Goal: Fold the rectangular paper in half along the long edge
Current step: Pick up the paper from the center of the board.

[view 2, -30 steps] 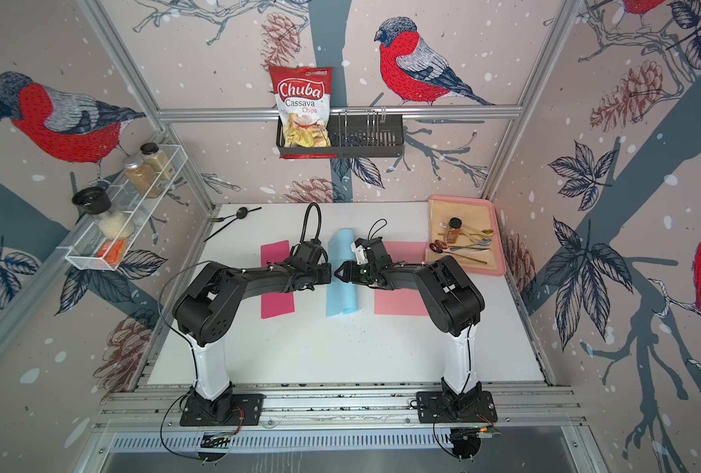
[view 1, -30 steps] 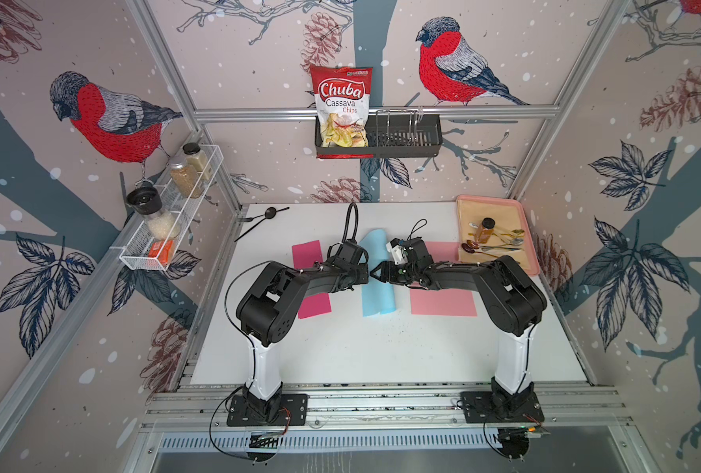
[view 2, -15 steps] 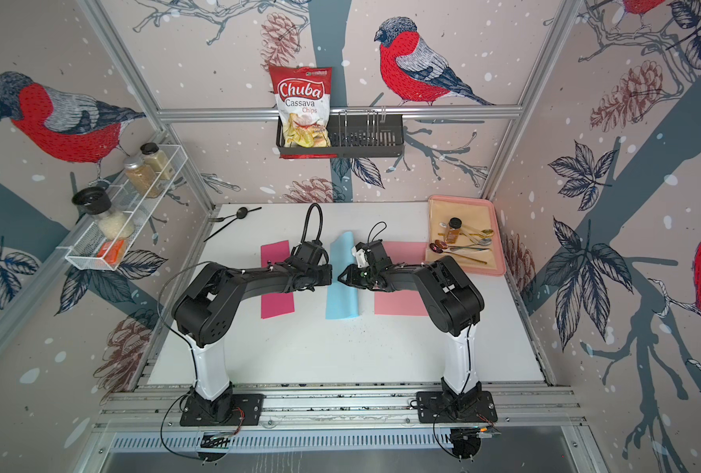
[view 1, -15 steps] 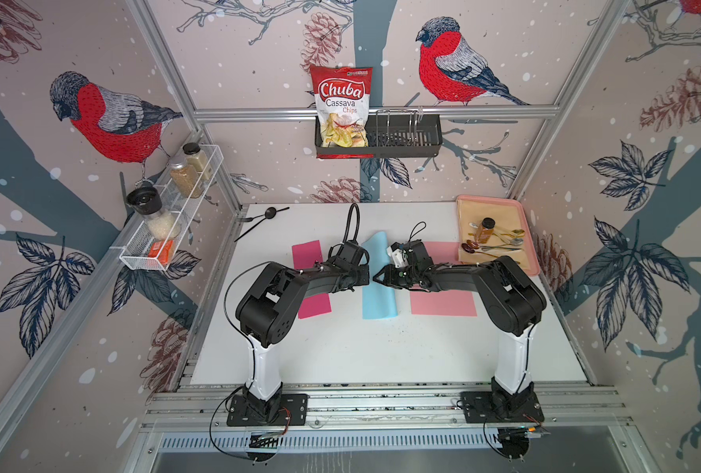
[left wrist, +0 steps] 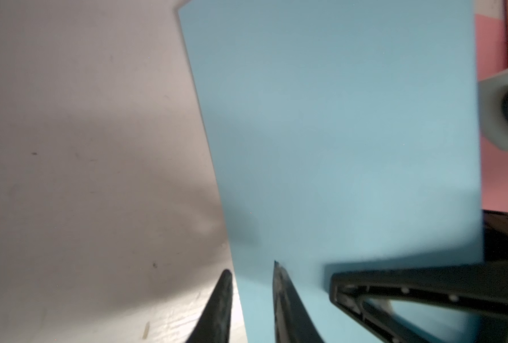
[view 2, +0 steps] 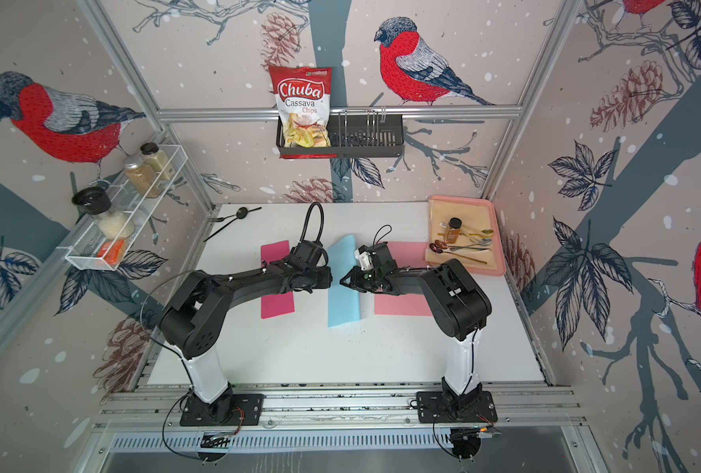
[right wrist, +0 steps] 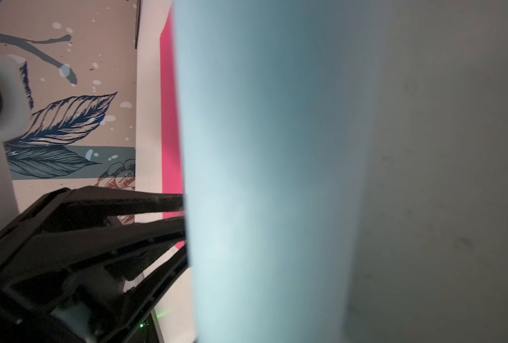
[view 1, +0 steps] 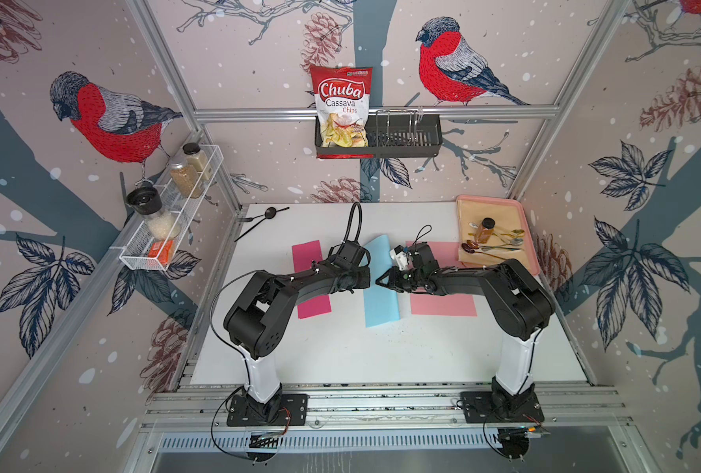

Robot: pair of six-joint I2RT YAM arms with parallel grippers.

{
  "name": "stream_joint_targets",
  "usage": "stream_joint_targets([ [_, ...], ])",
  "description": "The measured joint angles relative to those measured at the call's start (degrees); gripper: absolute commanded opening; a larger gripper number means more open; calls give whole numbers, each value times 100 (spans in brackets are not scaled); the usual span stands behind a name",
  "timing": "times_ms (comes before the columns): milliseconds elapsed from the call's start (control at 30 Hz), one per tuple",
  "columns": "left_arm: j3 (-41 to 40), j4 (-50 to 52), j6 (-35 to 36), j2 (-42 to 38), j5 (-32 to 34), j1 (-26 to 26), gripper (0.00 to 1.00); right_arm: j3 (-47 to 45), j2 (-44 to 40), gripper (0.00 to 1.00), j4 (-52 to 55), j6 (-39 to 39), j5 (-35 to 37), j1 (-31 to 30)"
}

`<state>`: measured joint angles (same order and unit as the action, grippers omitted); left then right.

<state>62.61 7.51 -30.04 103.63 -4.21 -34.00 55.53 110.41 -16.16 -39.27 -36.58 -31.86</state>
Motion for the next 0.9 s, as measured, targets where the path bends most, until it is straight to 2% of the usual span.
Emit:
stream_joint_targets([
  [167, -96, 133, 2, -737, 136, 0, 44, -236, -387, 23, -310, -256, -321, 0],
  [333, -551, -9, 15, -2151, 173, 0, 52, -647, -1113, 23, -780, -651, -721, 17],
  [500, -1084, -428, 136, -3698, 13, 0, 54, -1178, -2026, 24, -1462, -1290, -1178, 114],
  [700, -1154, -684, 160, -4852, -479, 0, 51, -1532, -3471, 24, -1915, -1958, -1644, 114],
  [900, -1064, -750, 140, -4942, -1189, 4, 40, -1482, -4795, 24, -1928, -2446, -1858, 116],
])
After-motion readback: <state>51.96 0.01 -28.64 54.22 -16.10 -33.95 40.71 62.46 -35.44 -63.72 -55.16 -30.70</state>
